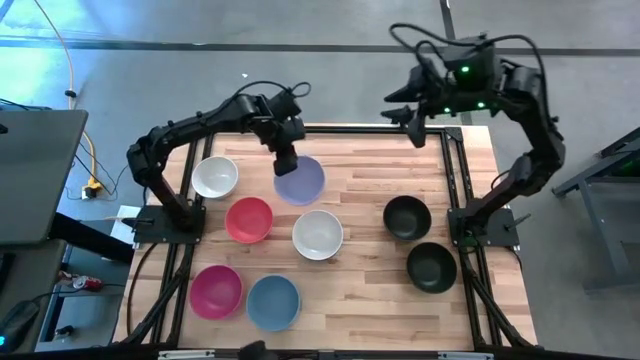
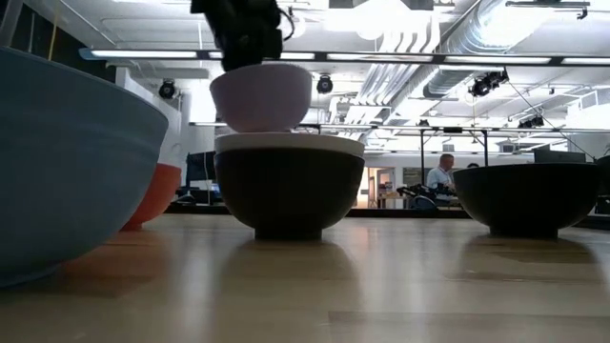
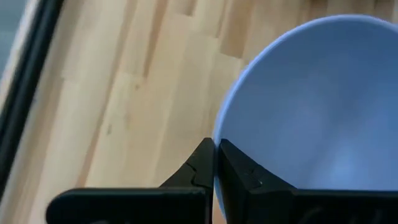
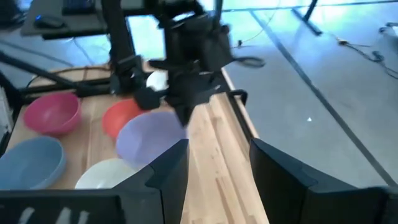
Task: Nest bowls inside each other
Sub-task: Stack the violet bowl on top of the white bowl
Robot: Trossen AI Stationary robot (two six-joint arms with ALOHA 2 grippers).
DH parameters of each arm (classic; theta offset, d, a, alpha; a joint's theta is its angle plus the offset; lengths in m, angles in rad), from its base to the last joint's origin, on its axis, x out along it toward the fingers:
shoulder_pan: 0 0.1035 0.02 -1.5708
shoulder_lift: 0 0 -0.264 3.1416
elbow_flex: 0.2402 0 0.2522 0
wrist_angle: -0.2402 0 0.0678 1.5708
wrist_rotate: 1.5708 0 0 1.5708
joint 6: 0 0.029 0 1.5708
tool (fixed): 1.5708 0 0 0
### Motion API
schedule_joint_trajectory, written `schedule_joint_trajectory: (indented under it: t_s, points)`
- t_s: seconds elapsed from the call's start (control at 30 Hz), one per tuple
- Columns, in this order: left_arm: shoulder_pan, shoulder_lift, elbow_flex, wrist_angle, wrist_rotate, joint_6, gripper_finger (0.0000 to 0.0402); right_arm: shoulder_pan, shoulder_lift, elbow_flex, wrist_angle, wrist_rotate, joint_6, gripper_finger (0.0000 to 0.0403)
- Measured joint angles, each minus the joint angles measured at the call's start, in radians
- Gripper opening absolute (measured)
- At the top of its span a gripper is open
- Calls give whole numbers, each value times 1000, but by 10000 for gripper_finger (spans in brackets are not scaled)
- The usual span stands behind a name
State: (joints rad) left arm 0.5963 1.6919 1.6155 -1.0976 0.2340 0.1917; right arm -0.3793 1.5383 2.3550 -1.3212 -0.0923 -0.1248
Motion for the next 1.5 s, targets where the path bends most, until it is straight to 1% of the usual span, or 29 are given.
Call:
schedule_joint_trajectory:
  t_s: [0.2,0.43,0.53,0.63,0.97,1.2,1.33,1.5]
  points:
    - [-93,105,103,-28,0,-17,0,-2,-15,0,-39,12,20,161]
    - [-188,253,259,-168,-3,-16,0,0,-15,-24,-71,12,20,161]
    - [-225,296,316,-203,-15,-9,0,0,-16,-43,-74,12,20,161]
    - [-253,317,346,-207,-17,-7,0,0,-16,-60,-73,12,20,161]
    - [-333,320,352,-177,-26,-14,0,0,-16,-147,-50,11,16,161]
    - [-355,321,348,-154,-37,-16,0,0,-15,-179,-29,11,33,161]
    - [-355,350,348,-132,-39,-16,0,0,-15,-179,-27,11,48,161]
    - [-355,425,347,-149,-38,1,0,0,-16,-179,-29,10,57,161]
